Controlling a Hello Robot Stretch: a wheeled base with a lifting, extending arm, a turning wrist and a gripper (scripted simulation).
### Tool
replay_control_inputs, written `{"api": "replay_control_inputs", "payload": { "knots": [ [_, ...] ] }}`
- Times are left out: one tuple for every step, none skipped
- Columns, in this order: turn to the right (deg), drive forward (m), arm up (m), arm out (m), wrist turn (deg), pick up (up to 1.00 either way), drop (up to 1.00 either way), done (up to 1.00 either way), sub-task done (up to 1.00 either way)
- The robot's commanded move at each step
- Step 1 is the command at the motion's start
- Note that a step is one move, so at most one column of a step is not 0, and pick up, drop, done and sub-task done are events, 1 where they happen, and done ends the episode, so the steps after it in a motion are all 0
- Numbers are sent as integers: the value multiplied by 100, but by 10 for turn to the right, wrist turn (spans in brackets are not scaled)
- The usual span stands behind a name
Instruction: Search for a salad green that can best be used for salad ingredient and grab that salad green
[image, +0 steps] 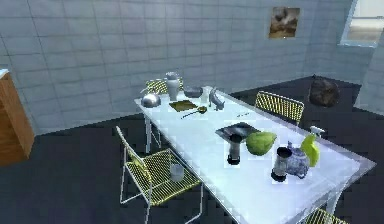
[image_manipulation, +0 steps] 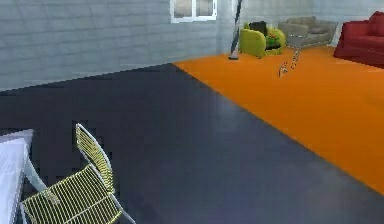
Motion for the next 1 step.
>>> {"api": "replay_control_inputs", "payload": {
  "knots": [
    [-450, 0, 0, 0, 0, 0, 0, 0, 0]
  ]
}}
